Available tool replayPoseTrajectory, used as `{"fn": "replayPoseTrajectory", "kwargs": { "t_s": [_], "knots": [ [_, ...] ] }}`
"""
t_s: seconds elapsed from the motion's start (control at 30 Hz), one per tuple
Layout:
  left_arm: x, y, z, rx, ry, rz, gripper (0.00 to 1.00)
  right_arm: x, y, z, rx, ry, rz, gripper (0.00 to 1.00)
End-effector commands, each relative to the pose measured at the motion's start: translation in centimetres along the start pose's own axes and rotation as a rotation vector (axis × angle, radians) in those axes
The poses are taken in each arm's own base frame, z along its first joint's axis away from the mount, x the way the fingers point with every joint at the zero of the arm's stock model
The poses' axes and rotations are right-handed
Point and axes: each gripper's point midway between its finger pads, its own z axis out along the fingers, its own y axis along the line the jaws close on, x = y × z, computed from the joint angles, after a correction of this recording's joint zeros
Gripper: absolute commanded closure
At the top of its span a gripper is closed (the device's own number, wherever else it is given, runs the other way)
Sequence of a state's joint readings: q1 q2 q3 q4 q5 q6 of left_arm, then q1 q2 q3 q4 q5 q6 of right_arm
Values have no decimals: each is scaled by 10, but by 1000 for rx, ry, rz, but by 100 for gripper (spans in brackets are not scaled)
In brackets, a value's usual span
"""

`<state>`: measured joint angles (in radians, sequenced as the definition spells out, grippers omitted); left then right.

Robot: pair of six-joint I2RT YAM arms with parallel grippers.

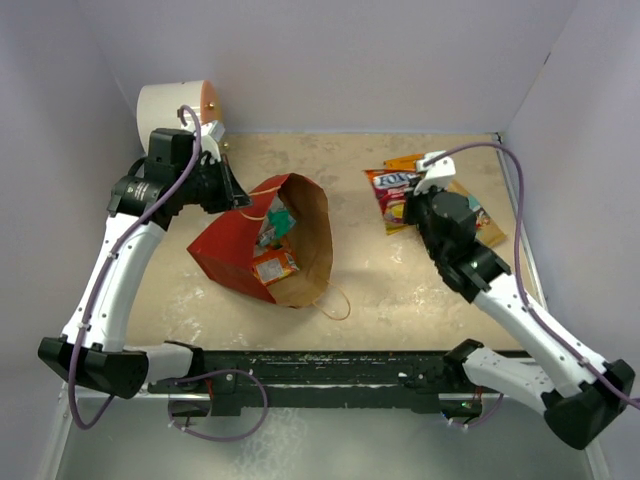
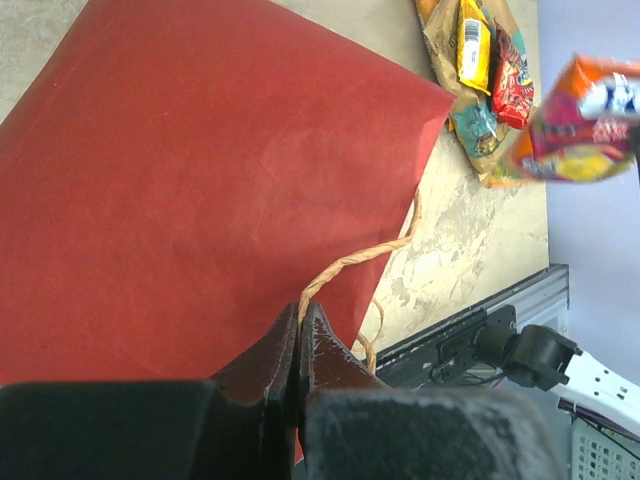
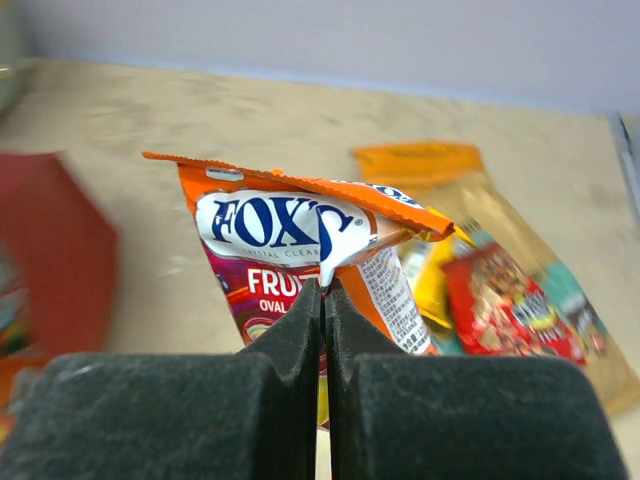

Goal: Take the snacks out of the paper bag
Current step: Place the snack at the center of the board, then take out the snack from the paper bag.

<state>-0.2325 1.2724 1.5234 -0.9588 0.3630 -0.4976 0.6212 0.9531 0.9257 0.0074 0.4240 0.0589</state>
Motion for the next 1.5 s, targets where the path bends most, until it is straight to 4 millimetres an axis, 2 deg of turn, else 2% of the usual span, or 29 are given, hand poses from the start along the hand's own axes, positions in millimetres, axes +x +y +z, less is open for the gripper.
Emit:
{"fn": "replayPoseTrajectory", "kwargs": {
  "t_s": [0.0, 0.1, 0.23, 0.37, 0.4, 0.6, 0.73, 0.8, 0.87, 0.93, 1.03, 1.13, 1.2, 1.37, 1.47],
  "knots": [
    [-18, -11, 1, 36, -51, 24, 100, -4, -60, 39, 208, 12, 308, 100],
    [-20, -12, 5, 49, -50, 31, 100, 3, -78, 73, 244, 55, 504, 100],
    [-21, -12, 5, 51, -49, 57, 100, 26, -97, 115, 307, 134, 765, 100],
    [-21, -13, 0, 53, -55, 100, 100, 45, -112, 146, 380, 172, 964, 100],
    [-21, -13, -1, 54, -57, 111, 100, 56, -117, 154, 416, 187, 1007, 100],
    [-17, -24, -13, 113, -76, 157, 100, 110, -145, 167, 583, 255, 1162, 100],
    [-10, -26, -20, 142, -102, 169, 100, 137, -157, 162, 647, 279, 1159, 99],
    [-9, -25, -23, 133, -114, 174, 100, 144, -156, 158, 637, 321, 1144, 82],
    [-7, -23, -27, 124, -123, 179, 100, 136, -151, 155, 568, 331, 1091, 62],
    [-5, -23, -30, 119, -128, 183, 100, 121, -145, 148, 487, 310, 1038, 52],
    [-1, -22, -31, 125, -130, 185, 100, 100, -139, 128, 410, 263, 967, 44],
    [4, -22, -32, 135, -124, 171, 100, 89, -137, 98, 371, 257, 837, 40],
    [8, -24, -33, 153, -120, 155, 100, 89, -122, 85, 276, 274, 772, 39],
    [28, -23, -29, 175, -57, 72, 100, 116, -64, 43, 26, 355, 667, 37],
    [43, -18, -28, 162, 1, 16, 100, 113, -26, 19, -130, 344, 574, 36]
  ]
}}
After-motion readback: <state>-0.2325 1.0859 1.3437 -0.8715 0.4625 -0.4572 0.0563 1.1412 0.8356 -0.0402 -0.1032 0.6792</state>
